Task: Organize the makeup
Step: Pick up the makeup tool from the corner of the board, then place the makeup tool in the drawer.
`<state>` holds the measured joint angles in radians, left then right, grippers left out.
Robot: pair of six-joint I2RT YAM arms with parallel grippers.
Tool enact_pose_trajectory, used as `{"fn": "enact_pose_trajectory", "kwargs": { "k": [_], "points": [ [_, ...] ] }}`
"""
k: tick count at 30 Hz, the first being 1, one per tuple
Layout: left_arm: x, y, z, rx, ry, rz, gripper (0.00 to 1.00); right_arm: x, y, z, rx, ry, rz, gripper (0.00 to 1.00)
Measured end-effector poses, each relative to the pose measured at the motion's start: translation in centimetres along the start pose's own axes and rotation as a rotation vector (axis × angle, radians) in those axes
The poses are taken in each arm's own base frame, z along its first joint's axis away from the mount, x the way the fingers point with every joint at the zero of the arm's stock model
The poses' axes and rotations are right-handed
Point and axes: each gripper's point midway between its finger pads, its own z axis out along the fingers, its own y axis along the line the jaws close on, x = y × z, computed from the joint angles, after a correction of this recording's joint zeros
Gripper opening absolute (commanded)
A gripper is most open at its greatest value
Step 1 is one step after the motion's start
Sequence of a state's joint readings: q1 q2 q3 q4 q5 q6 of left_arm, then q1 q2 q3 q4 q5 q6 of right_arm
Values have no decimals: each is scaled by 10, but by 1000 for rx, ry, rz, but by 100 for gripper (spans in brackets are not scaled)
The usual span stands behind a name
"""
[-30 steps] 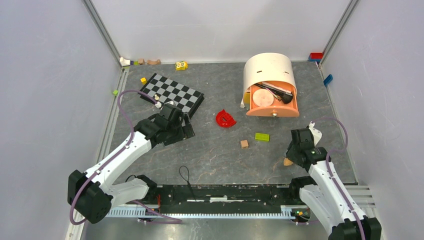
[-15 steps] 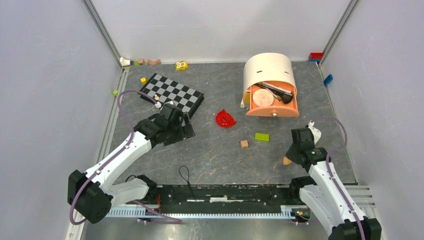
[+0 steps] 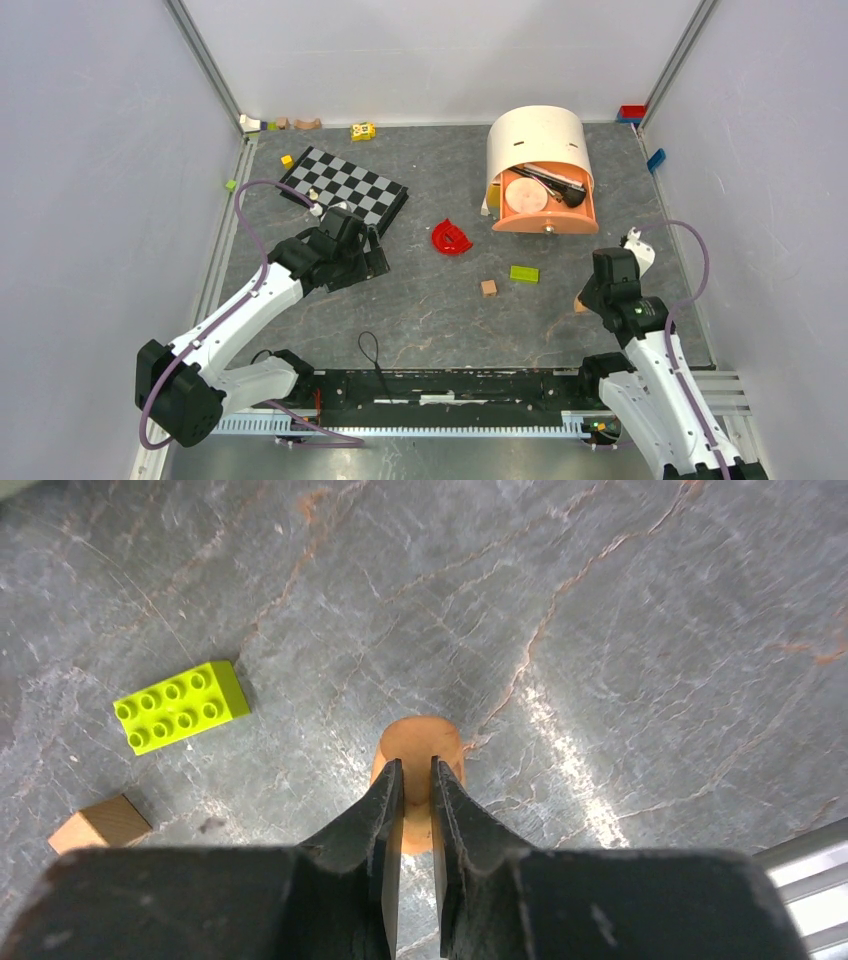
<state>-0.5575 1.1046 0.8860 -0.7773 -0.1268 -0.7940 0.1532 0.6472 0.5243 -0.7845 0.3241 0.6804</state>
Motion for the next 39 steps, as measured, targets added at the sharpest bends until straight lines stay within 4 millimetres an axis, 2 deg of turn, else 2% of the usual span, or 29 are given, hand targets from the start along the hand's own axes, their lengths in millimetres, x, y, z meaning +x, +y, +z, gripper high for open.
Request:
{"fn": "enact_pose_trajectory", "kwargs": {
  "k": [3, 7, 10, 12, 17, 20, 23, 28, 39],
  "points": [
    [0, 0, 1, -2, 2, 1, 100, -13, -1, -6, 10, -35, -13, 20],
    [1, 1, 3, -11, 10, 3, 100, -45, 4, -23, 4, -118, -37, 20],
    [-2, -3, 3, -12, 10, 4, 100, -80, 12, -43, -9, -204, -64, 20],
    [-7, -7, 2, -5, 3, 3, 100, -110, 19, -59, -15, -272, -81, 19],
    [-15, -15, -3, 13, -15, 0, 100, -188, 49, -101, -68, -436, -103, 18],
    [-15, -15, -2, 13, -15, 0, 100, -211, 72, -105, -133, -481, -137, 18],
    [-15, -15, -2, 12, -14, 1, 100, -217, 96, -97, -208, -474, -196, 18],
    [-15, -15, -2, 12, -14, 1, 100, -213, 130, -63, -286, -406, -298, 18],
    [-15, -14, 0, 7, -9, 13, 100, -216, 160, -38, -363, -403, -398, 19]
  ]
}}
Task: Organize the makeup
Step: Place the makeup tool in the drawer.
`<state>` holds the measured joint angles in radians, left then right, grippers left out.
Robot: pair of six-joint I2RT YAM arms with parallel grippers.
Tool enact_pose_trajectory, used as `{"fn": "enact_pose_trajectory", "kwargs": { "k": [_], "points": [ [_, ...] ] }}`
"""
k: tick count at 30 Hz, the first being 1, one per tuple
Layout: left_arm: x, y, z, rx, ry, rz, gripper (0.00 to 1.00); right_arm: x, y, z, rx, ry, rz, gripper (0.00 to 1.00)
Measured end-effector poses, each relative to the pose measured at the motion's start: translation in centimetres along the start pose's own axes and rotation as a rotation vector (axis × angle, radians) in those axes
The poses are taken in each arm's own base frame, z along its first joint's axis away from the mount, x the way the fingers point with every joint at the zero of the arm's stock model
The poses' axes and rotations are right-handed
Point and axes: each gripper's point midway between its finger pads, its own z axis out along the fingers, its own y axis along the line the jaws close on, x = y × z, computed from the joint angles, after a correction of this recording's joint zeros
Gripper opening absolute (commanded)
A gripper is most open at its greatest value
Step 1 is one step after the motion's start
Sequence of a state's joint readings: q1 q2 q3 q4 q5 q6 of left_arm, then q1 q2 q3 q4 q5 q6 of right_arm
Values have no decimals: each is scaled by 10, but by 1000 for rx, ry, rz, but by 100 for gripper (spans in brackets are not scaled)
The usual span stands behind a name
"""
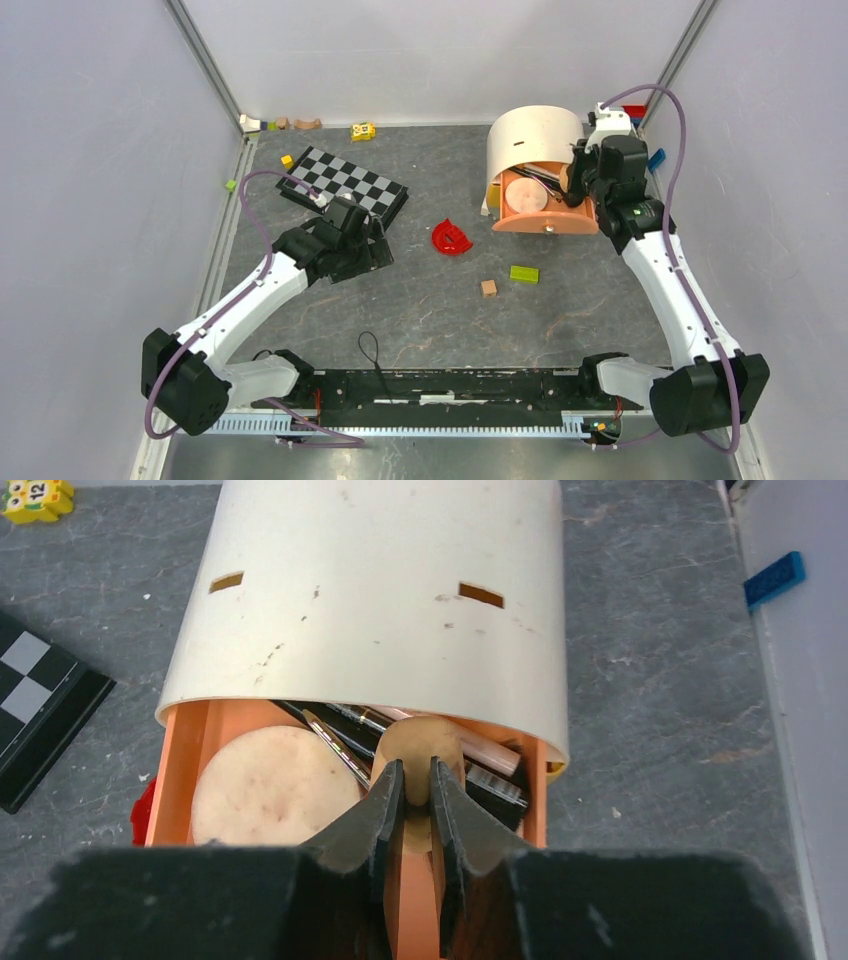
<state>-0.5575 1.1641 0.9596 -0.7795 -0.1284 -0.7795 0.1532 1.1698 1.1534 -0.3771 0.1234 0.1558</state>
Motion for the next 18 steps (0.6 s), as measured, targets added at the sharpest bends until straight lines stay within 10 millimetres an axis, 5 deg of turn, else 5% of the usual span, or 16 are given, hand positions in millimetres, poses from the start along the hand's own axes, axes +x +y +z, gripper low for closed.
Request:
{"fn": "enact_pose_trajectory", "kwargs": {
  "k": [14, 18],
  "points": [
    [1, 1, 2, -7, 7, 1, 100, 15, 42, 31, -202, 5, 99, 26],
    [1, 1, 2, -7, 7, 1, 100, 26, 49, 41, -229, 25, 143, 40]
  ]
}}
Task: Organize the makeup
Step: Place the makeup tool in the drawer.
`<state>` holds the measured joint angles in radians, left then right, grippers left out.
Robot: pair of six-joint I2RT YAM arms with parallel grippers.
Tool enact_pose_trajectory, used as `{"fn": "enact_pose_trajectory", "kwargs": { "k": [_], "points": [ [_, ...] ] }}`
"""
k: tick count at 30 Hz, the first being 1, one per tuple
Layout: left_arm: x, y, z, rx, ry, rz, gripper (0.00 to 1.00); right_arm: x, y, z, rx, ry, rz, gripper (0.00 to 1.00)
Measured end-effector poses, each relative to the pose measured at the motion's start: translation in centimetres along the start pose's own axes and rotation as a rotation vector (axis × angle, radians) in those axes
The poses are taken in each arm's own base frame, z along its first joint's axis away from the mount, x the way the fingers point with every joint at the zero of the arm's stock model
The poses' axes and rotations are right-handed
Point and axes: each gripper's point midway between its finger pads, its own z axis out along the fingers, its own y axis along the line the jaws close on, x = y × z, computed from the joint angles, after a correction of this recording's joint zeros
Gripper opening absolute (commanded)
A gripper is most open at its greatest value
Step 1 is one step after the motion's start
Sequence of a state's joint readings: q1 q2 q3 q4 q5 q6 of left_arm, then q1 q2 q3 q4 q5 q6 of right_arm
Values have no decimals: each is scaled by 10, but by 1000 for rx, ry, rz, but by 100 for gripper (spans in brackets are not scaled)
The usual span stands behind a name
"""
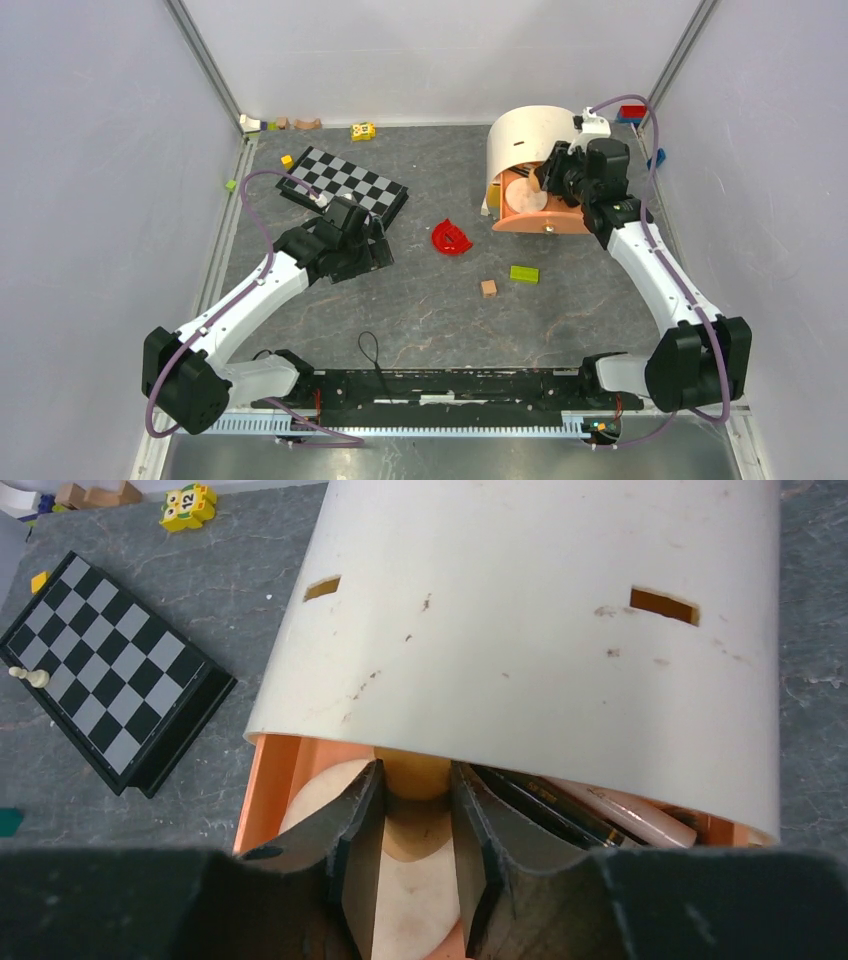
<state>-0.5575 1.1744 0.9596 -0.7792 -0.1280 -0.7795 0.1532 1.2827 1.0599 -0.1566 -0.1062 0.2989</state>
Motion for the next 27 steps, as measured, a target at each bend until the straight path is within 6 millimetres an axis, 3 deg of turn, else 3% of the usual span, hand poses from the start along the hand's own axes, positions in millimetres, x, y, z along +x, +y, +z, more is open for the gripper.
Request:
{"fn": "enact_pose_trajectory", "kwargs": {
  "k": [6, 12, 16, 27],
  "points": [
    [0, 0, 0, 0, 0, 0, 100, 0, 4, 6, -22, -16, 32, 56],
    [1, 0, 1, -2, 4, 1, 99, -3, 5, 2, -24, -25, 36, 61],
    [2, 0, 2, -4, 11, 2, 99, -13, 9, -12, -32, -56, 30, 63],
    [-2, -4, 0, 6, 5, 14, 99, -55, 20, -75, -43, -213, -14, 66]
  ]
}}
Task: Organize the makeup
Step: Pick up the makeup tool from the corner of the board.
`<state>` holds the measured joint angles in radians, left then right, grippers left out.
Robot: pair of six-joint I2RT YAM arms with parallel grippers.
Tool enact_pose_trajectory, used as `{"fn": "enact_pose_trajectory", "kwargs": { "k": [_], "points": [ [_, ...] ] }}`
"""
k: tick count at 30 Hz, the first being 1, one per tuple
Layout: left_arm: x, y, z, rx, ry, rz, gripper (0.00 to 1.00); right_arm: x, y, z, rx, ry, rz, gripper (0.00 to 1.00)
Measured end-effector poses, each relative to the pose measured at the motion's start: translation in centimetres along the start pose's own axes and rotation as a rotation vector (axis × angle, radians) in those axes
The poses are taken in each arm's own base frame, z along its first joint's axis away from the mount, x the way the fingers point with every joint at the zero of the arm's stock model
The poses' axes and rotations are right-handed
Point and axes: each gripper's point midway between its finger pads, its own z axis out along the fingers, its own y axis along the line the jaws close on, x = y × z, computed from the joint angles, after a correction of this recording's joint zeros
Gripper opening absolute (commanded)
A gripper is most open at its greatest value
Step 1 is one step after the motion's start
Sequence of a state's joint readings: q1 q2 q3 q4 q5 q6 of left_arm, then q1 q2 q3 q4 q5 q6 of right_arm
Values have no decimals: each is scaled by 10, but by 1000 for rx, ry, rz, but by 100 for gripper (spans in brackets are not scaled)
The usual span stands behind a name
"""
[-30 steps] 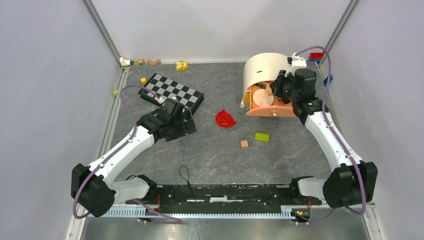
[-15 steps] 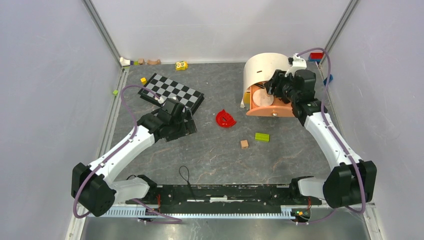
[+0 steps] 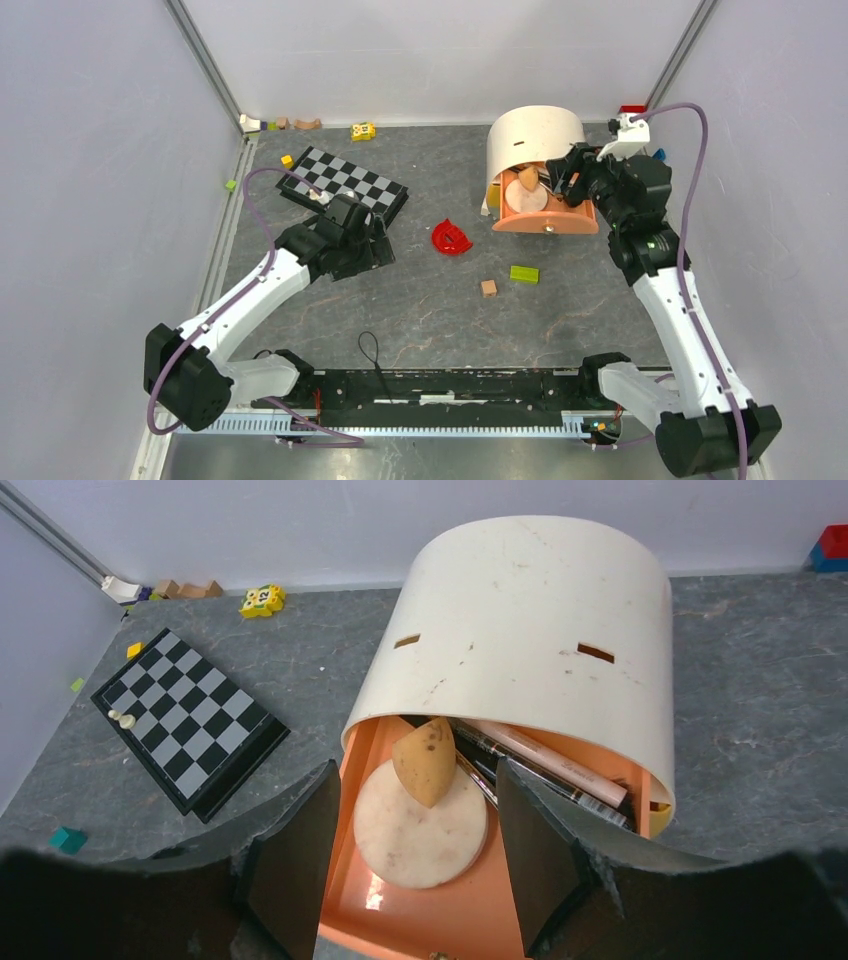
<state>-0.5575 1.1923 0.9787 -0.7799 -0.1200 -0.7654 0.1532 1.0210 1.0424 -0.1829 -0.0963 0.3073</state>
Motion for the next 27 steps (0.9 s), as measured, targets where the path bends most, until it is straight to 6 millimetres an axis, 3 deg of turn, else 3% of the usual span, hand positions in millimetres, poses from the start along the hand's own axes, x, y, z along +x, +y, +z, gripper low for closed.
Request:
{"fn": "enact_pose_trajectory", "kwargs": {
  "k": [9, 15, 18, 23, 27],
  "points": [
    [-1, 13, -7, -58, -17, 4, 99, -9, 0, -41, 17, -42, -53, 67],
    [1, 39, -26, -143, -56, -27, 100, 8, 0, -59, 6, -15, -56, 67],
    [9, 50, -35, -151, -76, -81, 97, 26, 0, -61, -9, 21, -52, 68],
    [49, 73, -28, -198, 2, -151, 94, 73, -2, -63, -37, 129, -31, 68],
    [100, 72, -22, -232, 104, -103, 95, 84, 2, -69, -77, 136, -25, 68]
  ]
}}
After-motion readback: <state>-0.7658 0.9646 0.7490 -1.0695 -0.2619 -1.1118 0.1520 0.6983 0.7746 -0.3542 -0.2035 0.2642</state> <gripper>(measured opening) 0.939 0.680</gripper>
